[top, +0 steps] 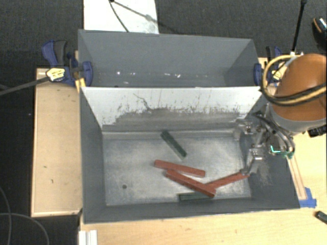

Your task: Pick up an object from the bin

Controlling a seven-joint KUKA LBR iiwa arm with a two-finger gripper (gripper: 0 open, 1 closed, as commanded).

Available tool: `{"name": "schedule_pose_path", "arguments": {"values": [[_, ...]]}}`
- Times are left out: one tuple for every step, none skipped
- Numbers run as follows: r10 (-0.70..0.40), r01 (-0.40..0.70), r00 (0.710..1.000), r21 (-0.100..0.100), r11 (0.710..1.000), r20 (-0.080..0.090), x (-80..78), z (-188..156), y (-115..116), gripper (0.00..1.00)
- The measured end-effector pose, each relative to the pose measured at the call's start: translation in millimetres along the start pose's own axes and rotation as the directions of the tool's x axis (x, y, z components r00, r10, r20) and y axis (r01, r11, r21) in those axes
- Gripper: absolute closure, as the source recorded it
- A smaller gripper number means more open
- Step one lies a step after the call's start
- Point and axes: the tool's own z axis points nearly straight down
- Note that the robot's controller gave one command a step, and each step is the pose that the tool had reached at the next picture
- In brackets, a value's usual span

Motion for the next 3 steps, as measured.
{"name": "schedule_pose_path", "arguments": {"values": [[0.150, -0.150, 0.989, -0.001, 0.989, 0.000, 26.3, 136, -4, 0.00], [0.144, -0.144, 0.990, 0.000, 0.990, 0.007, 24.1, 132, -4, 1.00], [-0.188, 0.188, 0.982, 0.001, 0.982, 0.010, 7.5, 132, 39, 1.00]]}}
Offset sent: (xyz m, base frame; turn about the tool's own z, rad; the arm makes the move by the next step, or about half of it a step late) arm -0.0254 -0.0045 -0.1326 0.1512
